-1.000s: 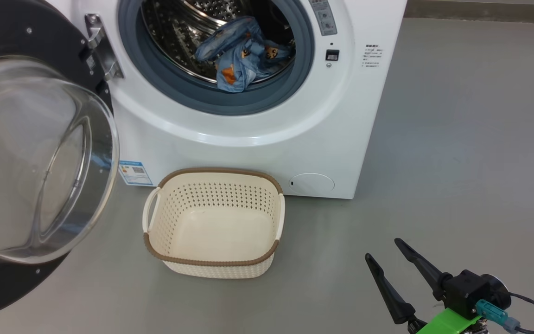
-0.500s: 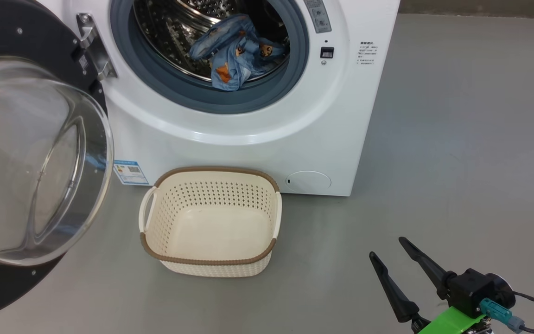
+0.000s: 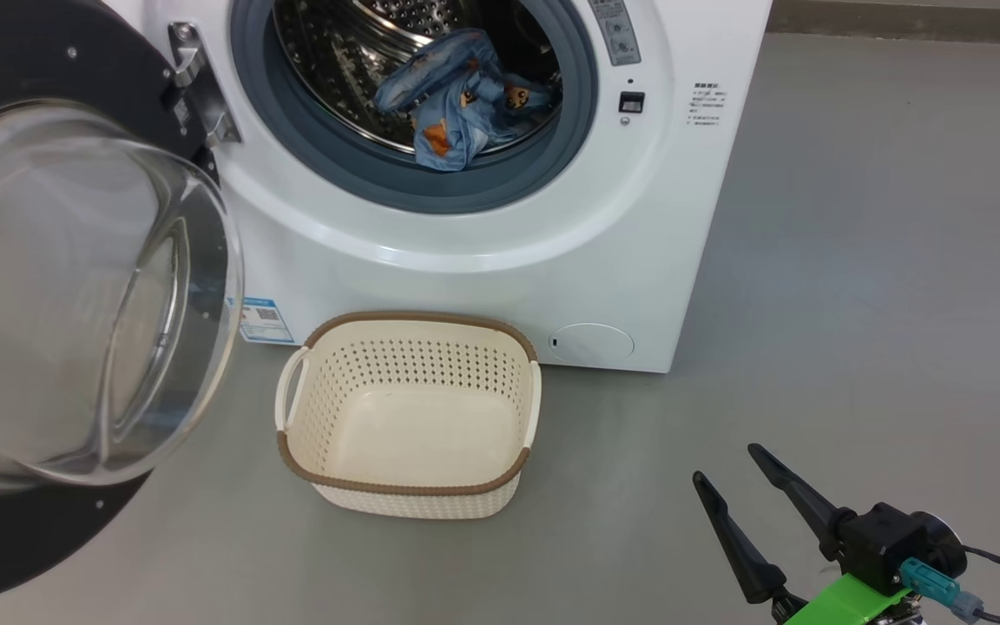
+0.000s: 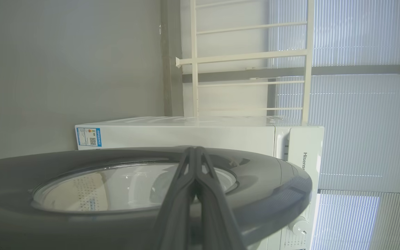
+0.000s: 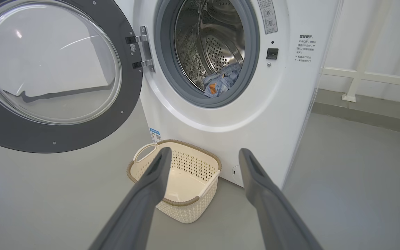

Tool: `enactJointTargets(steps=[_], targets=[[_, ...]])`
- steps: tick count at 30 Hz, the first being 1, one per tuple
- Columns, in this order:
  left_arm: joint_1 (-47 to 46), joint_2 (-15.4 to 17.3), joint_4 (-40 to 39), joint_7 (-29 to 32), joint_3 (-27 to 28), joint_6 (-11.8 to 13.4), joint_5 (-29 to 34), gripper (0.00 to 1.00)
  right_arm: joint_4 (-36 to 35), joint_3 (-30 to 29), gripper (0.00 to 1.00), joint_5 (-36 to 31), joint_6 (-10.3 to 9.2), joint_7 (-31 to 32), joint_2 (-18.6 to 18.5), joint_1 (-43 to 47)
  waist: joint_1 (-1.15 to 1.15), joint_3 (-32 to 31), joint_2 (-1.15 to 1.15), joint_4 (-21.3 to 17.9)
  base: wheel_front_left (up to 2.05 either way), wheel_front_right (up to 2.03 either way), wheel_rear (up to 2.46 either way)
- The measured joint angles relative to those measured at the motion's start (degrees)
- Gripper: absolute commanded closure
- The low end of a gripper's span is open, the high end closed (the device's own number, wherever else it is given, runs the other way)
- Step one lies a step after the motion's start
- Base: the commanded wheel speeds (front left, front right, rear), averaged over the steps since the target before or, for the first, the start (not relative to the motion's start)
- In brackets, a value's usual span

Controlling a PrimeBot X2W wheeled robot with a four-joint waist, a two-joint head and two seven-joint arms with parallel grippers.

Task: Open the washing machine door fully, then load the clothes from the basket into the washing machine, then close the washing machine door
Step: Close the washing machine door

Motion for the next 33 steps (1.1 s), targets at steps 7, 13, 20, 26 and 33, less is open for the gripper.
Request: enactJointTargets(steps=[7, 13, 20, 26, 33], targets=[[1.6, -3.01, -5.43, 7.93, -3.42, 1.6, -0.76, 1.0, 0.05, -0.01, 0.0, 0.0, 0.0, 0.0, 0.05, 0.0, 0.0, -0.27, 0.0, 0.87, 0.0, 0.0, 0.0], [5.61, -6.27, -12.15, 12.6, -5.69, 3.83, -0.94, 1.0, 0.07, -0.23, 0.0, 0.0, 0.0, 0.0, 0.42, 0.01, 0.0, -0.48, 0.0, 1.25, 0.0, 0.0, 0.0], [10.21, -10.5, -22.99, 16.75, -7.11, 7.59, -2.0, 1.0, -0.03, -0.98, 0.0, 0.0, 0.0, 0.0, 0.66, 0.03, 0.0, -0.2, 0.0, 1.9, 0.0, 0.0, 0.0], [11.66, -16.04, -31.48, 18.2, -8.44, 10.16, -4.3, 1.0, -0.05, -1.03, 0.0, 0.0, 0.0, 0.0, 1.24, 0.02, 0.0, 0.19, 0.0, 2.14, 0.0, 0.0, 0.0], [13.13, -21.19, -38.9, 19.33, -11.25, 13.33, -4.81, 1.0, -0.18, -1.1, 0.0, 0.0, 0.0, 0.0, 2.04, 0.0, 0.0, 0.52, 0.0, 1.36, 0.0, 0.0, 0.0]])
